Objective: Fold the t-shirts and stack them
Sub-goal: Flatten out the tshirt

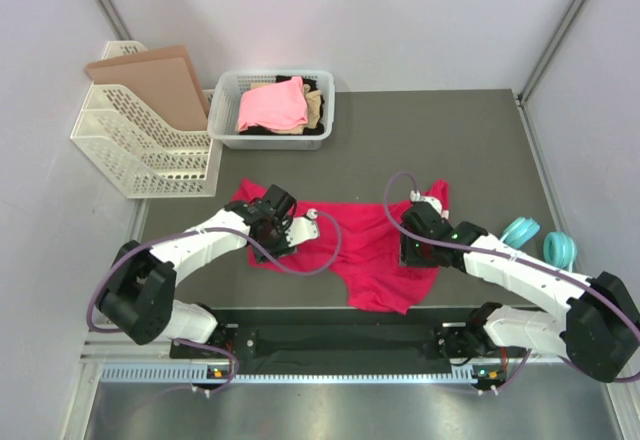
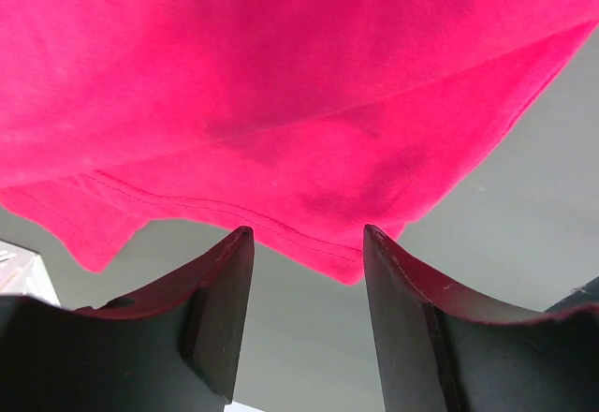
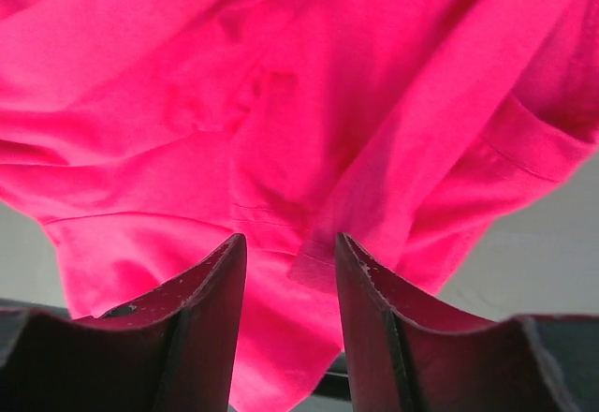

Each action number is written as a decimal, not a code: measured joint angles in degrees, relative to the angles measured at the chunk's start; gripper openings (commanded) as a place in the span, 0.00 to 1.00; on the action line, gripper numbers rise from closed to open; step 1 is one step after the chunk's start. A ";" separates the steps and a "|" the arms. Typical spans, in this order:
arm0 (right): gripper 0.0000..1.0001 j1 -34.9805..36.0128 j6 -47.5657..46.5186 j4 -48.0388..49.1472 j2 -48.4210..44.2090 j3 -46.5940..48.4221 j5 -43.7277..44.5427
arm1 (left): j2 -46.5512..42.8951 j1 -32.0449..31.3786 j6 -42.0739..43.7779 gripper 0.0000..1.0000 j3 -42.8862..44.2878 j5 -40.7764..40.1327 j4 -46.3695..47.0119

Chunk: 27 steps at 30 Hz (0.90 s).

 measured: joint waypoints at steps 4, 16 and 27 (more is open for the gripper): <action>0.41 0.17 0.33 -1.73 -0.24 0.00 2.36 | -0.26 -0.11 0.00 0.56 -1.25 0.00 0.02; 0.37 1.05 4.13 -5.14 -0.94 -0.02 6.54 | -0.59 -0.13 -0.26 0.56 -3.04 0.04 0.70; 0.37 1.33 4.68 -3.63 0.92 -2.47 6.47 | -0.57 -0.15 -0.92 0.56 -3.34 1.51 1.42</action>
